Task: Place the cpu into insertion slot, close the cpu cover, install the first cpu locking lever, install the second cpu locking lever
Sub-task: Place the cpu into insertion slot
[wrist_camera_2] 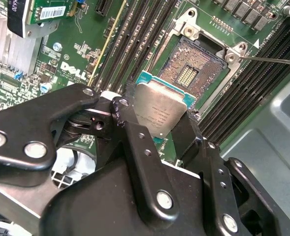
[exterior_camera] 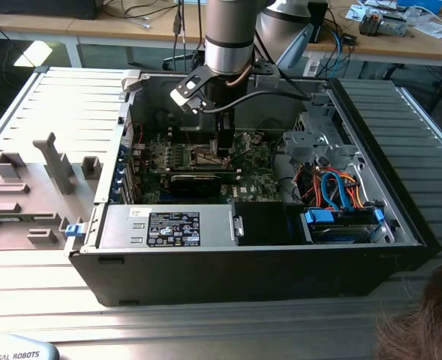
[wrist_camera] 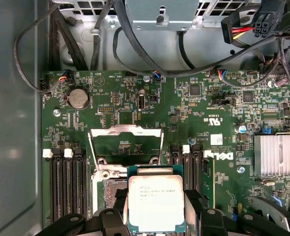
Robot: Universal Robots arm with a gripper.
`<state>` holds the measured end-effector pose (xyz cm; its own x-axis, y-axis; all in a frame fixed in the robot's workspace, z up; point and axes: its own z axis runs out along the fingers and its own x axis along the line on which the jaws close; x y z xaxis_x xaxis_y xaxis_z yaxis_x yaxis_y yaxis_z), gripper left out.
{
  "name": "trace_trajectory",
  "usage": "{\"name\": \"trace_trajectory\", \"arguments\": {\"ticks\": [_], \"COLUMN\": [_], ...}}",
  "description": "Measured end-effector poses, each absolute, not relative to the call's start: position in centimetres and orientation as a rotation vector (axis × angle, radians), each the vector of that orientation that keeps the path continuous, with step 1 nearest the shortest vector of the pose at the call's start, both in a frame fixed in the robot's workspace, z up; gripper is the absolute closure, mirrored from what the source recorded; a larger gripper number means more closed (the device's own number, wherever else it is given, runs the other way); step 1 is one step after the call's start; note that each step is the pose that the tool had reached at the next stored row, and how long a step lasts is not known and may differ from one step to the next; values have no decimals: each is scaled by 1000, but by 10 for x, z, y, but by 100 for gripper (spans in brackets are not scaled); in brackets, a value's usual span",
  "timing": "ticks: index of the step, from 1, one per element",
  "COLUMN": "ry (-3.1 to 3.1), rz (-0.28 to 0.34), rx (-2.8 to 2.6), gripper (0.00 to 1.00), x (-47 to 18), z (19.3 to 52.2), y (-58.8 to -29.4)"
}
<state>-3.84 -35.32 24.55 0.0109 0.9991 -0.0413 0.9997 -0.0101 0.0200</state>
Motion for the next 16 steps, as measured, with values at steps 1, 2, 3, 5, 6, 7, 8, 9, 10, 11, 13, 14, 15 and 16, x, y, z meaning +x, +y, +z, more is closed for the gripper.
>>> {"name": "trace_trajectory", "arguments": {"ticks": [1, 2, 3, 5, 6, 7, 8, 9, 10, 11, 13, 14, 15, 16], "ry": [2179, 2179, 2179, 2179, 2179, 2179, 2179, 2179, 2179, 2179, 2179, 2179, 2179, 2179], "rz": [-24, -24, -24, -24, -24, -24, -24, -24, -24, -24, -24, -24, -24, -23], "rx": [2202, 2202, 2202, 2202, 2202, 2202, 2202, 2202, 2202, 2202, 2202, 2202, 2202, 2202], "gripper": [46, 46, 46, 46, 46, 46, 46, 46, 46, 46, 46, 46, 46, 46], "x": [-38, -38, -38, -38, -38, -38, -38, -38, -38, -38, -38, -38, -38, -38], "z": [245, 245, 245, 244, 244, 244, 244, 244, 244, 243, 243, 243, 243, 242], "y": [-353, -353, -353, -353, -353, -353, -353, -353, -353, -353, -353, -353, -353, -353]}}
